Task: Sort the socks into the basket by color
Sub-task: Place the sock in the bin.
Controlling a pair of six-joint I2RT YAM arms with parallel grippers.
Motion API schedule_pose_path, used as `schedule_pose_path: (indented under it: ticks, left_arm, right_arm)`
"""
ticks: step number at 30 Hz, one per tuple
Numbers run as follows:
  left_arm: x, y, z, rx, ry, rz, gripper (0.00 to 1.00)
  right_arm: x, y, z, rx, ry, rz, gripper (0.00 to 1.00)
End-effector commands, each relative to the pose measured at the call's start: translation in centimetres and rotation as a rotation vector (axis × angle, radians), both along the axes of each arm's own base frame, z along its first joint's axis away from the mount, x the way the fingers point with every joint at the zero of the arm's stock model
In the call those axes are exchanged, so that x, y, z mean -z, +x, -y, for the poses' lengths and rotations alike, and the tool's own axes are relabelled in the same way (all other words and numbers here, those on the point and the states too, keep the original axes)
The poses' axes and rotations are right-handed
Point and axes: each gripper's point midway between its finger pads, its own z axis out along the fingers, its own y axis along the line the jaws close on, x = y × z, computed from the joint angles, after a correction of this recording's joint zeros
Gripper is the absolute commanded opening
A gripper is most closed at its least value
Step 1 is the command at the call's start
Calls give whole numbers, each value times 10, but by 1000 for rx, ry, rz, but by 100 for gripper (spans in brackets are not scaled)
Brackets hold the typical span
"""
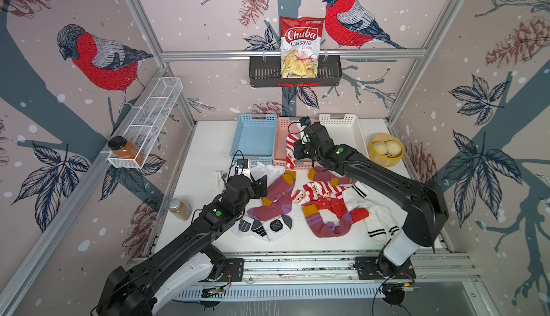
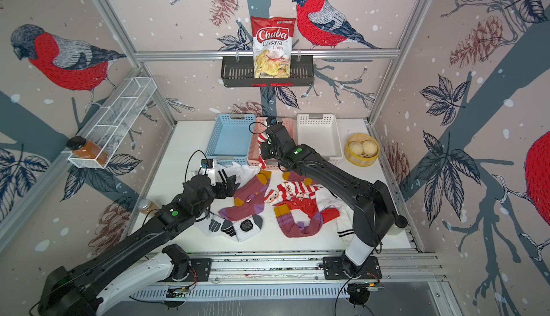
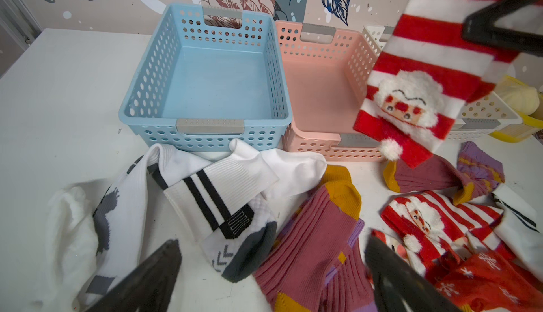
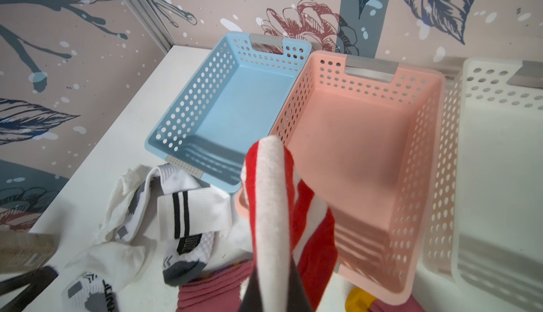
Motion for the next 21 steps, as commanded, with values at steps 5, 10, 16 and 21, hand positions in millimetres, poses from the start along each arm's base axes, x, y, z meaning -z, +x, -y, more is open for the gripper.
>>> schedule_pose_path:
  ticks: [5,10,16,21]
  left_arm:
    - [-9,-2,-6,-23,-41,65,98]
    - [-10,-3,-6,-18,-49,73,98]
    - [-10,-3,-6,-25,-67,76,98]
    - [-7,-1,1,5,-56,51,98]
  right_arm:
    - [12,43,2,13,6,-21,3]
    - [45,73,11,35,-1,-95,4]
    - [93,94,13,40,-38,-184,8]
    - [118,102,12,43,-54,-232,20]
